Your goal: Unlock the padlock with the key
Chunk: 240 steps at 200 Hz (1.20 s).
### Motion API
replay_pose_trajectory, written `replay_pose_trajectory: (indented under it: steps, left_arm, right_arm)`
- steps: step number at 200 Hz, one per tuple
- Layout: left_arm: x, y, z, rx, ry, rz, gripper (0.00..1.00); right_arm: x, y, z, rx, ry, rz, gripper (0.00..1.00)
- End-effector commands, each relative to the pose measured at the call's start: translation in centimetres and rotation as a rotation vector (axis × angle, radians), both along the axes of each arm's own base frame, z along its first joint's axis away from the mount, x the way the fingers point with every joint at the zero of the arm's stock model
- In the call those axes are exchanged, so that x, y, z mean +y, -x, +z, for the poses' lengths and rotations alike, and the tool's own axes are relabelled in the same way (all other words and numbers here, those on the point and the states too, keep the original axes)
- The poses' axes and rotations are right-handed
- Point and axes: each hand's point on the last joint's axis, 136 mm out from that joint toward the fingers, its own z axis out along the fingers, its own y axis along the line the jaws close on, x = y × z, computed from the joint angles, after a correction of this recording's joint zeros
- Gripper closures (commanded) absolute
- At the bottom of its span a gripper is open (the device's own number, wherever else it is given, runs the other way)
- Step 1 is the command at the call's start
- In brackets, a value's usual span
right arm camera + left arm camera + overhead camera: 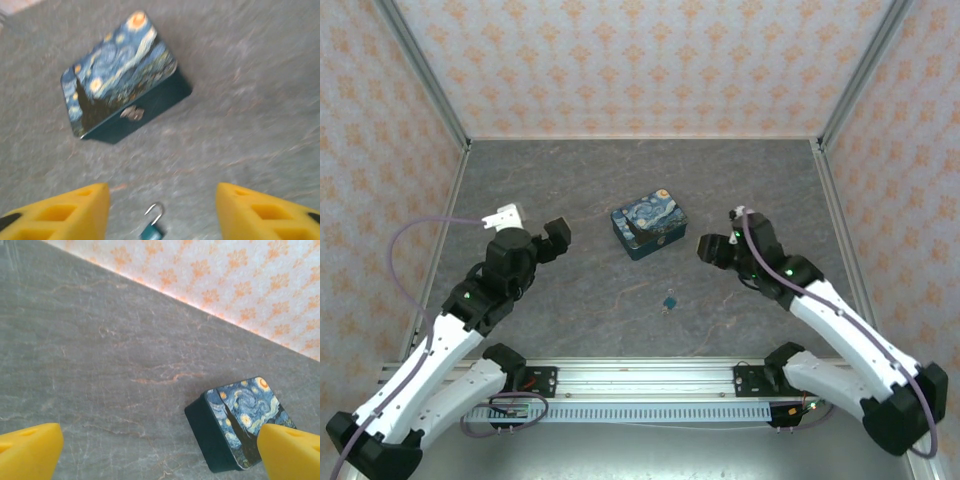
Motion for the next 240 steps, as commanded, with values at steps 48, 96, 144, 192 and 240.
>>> replay_pose_trajectory:
  steps: [48,96,144,192,240]
  left_arm:
    - [3.9,0.3,4.0,-0.188,-0.236,0.136,0.00]
    - [6.9,-0.7,0.9,-0.125,-0.370,0.299,0.00]
    - [9.6,-2.7,-4.2,-0.042,-0.470,0.387,0.00]
    - [10.6,-5.6,-8.2,-0.060,-0.471,0.329,0.00]
    - [9.0,-8.2,-11.1,-0.078,-0.484,0.188,0.00]
  right_arm:
    - [-8.6,-0.7,1.8,-0.305,0.338,-0.196,0.02]
    - [-12.8,-3.8,-0.1,-0.451,0.404,-0.370,0.01]
    - [-14.9,-7.4,-4.3,-0.462,0.350,-0.406,0.01]
    - [-15.9,-9.8,-7.1,-0.466,0.305,-0.375,0.01]
    - [-14.9,-11.8,-9.7,-0.445,0.285,-0.285,0.01]
